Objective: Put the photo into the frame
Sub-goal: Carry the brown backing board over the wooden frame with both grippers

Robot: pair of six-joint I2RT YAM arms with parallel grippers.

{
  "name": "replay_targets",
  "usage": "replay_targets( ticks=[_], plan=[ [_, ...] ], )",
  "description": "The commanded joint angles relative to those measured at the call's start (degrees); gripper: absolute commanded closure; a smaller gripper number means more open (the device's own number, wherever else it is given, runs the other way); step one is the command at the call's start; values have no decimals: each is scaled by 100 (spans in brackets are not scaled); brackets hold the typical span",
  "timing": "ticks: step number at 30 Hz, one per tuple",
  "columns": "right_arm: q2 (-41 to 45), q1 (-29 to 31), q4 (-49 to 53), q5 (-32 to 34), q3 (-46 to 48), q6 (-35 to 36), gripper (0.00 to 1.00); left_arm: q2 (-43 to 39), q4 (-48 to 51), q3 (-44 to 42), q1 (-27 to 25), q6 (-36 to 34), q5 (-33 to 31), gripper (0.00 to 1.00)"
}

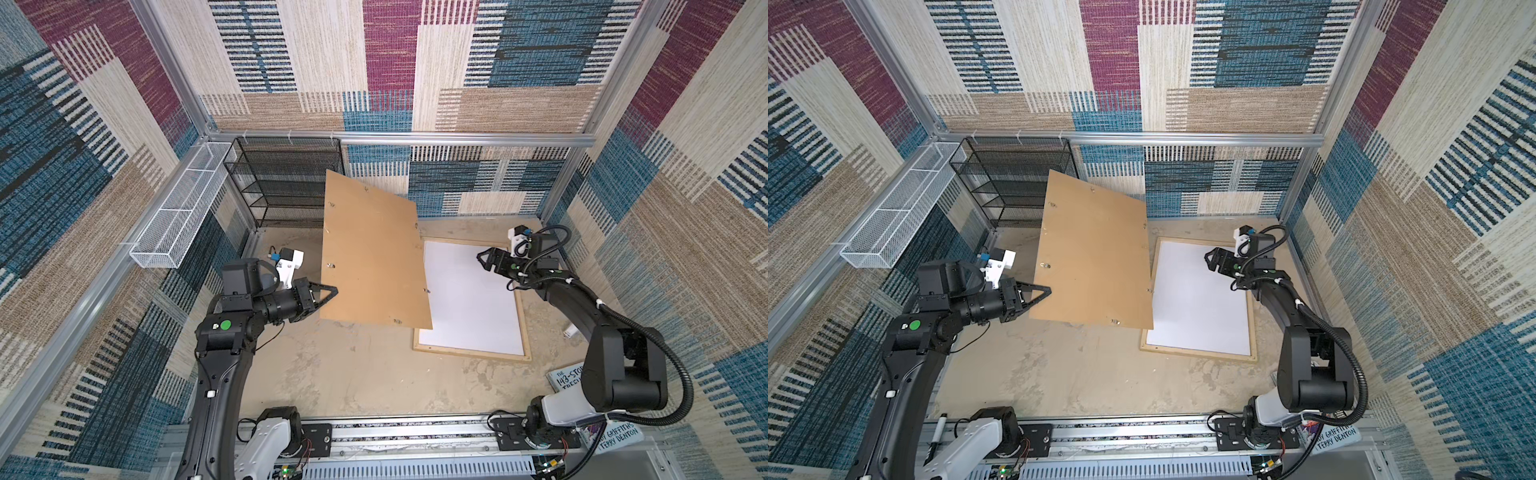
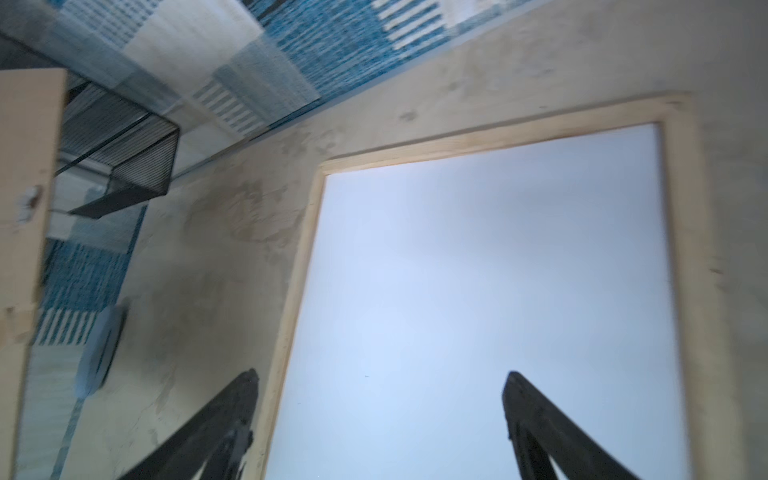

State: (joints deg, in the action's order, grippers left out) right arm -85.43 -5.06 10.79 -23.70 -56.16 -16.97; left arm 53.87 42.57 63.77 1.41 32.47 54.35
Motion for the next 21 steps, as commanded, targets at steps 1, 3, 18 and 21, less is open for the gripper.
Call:
replay_targets(
  ticks=[1,3,18,21],
  plan=[
    [61,-437,345,372,193,65,6,135,-1708,-175,-296,630,307,100],
    [29,-694,315,367,334,20,5,288,-2496,-349,-582,1023,314,100],
    [-476,-1146,70,347,693,21,6,1427,-5163,-1095,-1915,1939,-222,100],
    [-574,-1146,-21,71,729,54,6,1795,-5970,-1427,-2049,2305,-190,100]
  ],
)
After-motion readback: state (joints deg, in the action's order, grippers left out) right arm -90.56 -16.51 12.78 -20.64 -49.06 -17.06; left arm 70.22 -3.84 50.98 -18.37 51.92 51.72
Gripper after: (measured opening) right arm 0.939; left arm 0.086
